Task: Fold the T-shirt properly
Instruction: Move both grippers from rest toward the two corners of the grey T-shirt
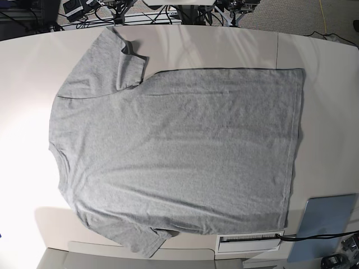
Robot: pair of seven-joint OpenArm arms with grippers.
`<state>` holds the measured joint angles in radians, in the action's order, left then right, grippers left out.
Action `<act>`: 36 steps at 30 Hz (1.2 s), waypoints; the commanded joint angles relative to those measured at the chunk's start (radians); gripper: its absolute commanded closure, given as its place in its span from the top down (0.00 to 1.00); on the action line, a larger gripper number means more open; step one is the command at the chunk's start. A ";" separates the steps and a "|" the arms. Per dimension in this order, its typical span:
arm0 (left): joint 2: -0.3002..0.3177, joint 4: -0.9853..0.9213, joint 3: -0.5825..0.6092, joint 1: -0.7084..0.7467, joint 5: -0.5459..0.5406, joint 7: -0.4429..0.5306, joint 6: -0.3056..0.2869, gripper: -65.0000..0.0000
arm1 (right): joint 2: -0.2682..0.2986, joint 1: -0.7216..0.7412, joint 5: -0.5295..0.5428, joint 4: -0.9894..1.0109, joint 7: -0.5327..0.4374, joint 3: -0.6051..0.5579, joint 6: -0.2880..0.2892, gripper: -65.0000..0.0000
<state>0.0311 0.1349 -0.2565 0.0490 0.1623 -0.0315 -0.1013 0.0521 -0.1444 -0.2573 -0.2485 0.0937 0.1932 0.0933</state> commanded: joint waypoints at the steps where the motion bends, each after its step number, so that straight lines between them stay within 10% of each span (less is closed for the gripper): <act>1: 0.003 0.001 -0.001 -0.002 0.002 0.004 -0.004 0.36 | 0.006 -0.006 0.002 -0.003 0.000 -0.002 -0.005 0.23; 36: 0.003 0.152 -0.001 0.105 0.010 -0.082 -0.013 0.36 | 0.066 -0.158 0.003 -0.109 0.015 -0.002 0.014 0.23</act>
<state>0.0311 0.2882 -0.2562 0.1482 0.1680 -0.1131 -0.1081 0.1078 -0.2932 -0.2584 -0.3595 0.1066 0.1898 0.1051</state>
